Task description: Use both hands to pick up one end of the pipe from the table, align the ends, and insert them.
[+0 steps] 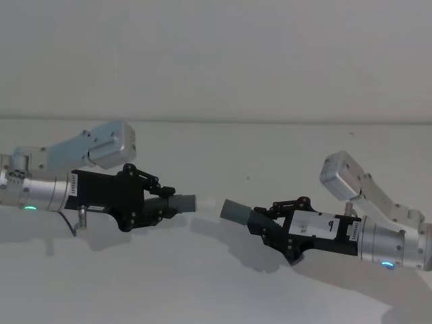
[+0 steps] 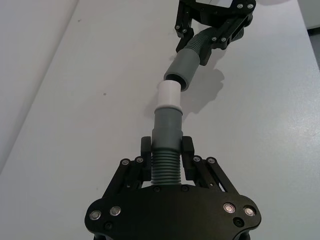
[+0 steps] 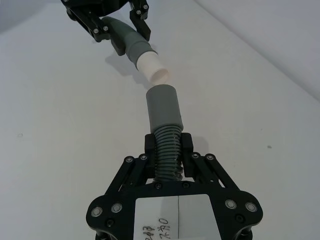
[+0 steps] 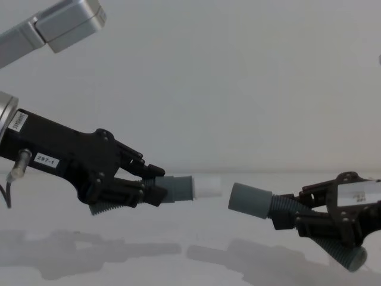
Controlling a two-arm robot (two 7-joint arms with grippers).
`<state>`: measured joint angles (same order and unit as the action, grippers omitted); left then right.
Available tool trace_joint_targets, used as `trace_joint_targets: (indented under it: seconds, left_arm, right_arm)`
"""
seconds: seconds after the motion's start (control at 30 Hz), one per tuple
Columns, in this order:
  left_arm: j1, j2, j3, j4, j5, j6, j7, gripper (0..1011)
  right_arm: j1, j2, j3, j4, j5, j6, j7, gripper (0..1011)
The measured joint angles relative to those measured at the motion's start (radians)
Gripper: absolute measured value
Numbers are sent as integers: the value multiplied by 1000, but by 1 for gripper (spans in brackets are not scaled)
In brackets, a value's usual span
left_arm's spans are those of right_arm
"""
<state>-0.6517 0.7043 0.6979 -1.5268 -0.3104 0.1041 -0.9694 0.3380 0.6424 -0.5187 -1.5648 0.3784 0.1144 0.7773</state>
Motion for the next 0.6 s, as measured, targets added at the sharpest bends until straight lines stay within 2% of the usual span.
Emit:
trace_joint_targets:
  seconds: [0.6]
  left_arm:
    - [-20,2,25,7,5,0,-2,342]
  right_arm:
    - [1,0,-1,1,2,-1,1,284]
